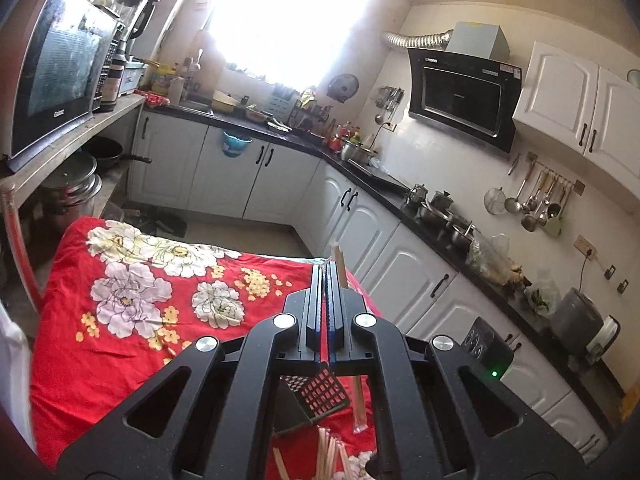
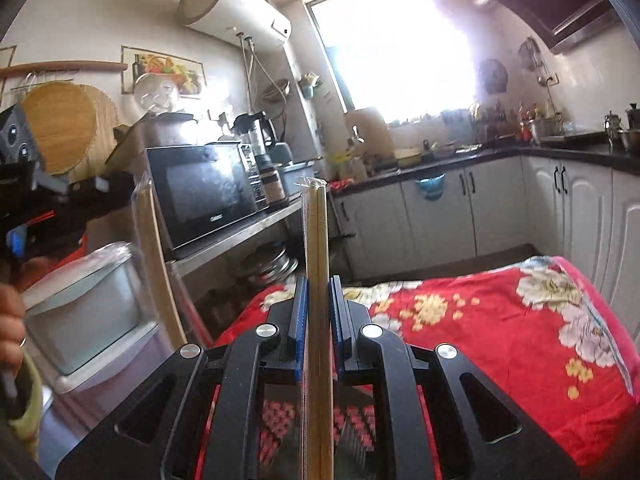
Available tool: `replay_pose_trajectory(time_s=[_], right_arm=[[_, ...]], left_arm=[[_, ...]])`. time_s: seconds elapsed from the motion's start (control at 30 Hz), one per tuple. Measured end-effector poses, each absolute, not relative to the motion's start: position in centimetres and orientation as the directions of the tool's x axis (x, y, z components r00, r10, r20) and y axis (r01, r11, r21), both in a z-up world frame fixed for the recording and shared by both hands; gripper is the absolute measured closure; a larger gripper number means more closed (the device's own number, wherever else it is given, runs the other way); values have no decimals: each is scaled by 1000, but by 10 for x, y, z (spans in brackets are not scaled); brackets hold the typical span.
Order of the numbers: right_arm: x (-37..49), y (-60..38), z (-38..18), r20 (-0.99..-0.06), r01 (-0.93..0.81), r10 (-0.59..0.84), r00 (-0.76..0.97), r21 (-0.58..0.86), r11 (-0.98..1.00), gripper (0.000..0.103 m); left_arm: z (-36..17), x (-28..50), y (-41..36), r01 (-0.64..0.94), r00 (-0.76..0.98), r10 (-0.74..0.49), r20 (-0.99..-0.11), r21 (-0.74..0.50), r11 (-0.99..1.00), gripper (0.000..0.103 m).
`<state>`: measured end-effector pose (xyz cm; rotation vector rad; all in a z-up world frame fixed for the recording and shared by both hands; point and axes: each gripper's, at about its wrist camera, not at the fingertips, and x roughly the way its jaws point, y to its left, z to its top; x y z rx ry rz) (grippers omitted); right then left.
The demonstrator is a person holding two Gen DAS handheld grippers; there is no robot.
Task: Organize utensils
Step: 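Lift the left tool's chopstick pack while the right tool carries its pack toward the black caddy, then lower the left tool's pack into the caddy and open it while the right tool releases its pack there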
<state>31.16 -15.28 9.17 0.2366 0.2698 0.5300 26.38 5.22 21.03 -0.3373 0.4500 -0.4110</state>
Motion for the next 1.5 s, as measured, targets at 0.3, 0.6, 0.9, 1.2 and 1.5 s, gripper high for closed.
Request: replay_pose_trajectory(time_s=[0.3,0.6,0.9,1.2,1.5], right_arm=[[339,-133,75,-165,-354,391,905,216,910,92],[333,-132,56,-89,-215,230,969,149,965,92],[315,-120,26,-6,-150,150,989,28,988,92],[317,-134,9,-65,-139,143,988,59,989,92],[318,-158,1,-179,-185,215,960,168,968,92]], left_arm=[[188,288,52,289,827,-434,-358,-392,874,103],[167,302,59,278,820,-434,-372,-403,872,103],[150,304,58,286,805,-454,-381,-422,860,103],[139,302,61,278,795,-462,-393,-441,853,103],[119,300,60,268,769,-477,-425,-463,845,103]])
